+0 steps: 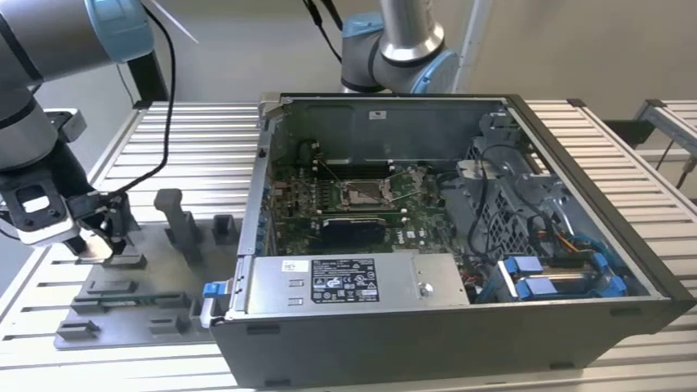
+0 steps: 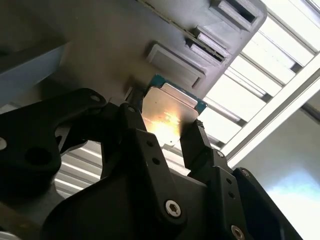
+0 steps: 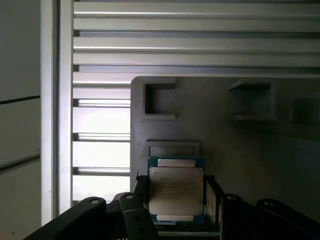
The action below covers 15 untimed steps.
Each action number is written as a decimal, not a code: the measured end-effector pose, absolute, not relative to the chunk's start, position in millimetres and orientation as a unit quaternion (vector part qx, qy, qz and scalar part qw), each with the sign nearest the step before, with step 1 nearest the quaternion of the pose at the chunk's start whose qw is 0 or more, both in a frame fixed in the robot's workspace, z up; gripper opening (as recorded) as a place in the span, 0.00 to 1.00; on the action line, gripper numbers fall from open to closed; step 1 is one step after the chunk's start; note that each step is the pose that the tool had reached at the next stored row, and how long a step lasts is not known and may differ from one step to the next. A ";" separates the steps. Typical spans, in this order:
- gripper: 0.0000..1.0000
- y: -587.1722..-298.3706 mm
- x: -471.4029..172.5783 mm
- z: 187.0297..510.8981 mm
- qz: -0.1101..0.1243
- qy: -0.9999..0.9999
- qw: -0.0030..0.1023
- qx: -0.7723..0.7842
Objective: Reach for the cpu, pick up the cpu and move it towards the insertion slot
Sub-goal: 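Pick up the cpu and move it towards the insertion slot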
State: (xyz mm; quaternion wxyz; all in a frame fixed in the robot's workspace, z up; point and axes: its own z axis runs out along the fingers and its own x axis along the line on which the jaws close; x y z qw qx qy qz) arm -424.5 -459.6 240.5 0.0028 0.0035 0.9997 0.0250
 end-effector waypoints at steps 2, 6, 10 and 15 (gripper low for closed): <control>0.00 -459.6 -424.5 243.0 0.025 1.000 0.003 0.004; 0.00 -459.6 -424.5 249.1 0.025 1.000 0.003 0.004; 0.00 -459.6 -424.5 254.2 0.025 1.000 0.003 0.004; 0.00 -459.6 -424.5 258.2 0.025 1.000 0.003 0.004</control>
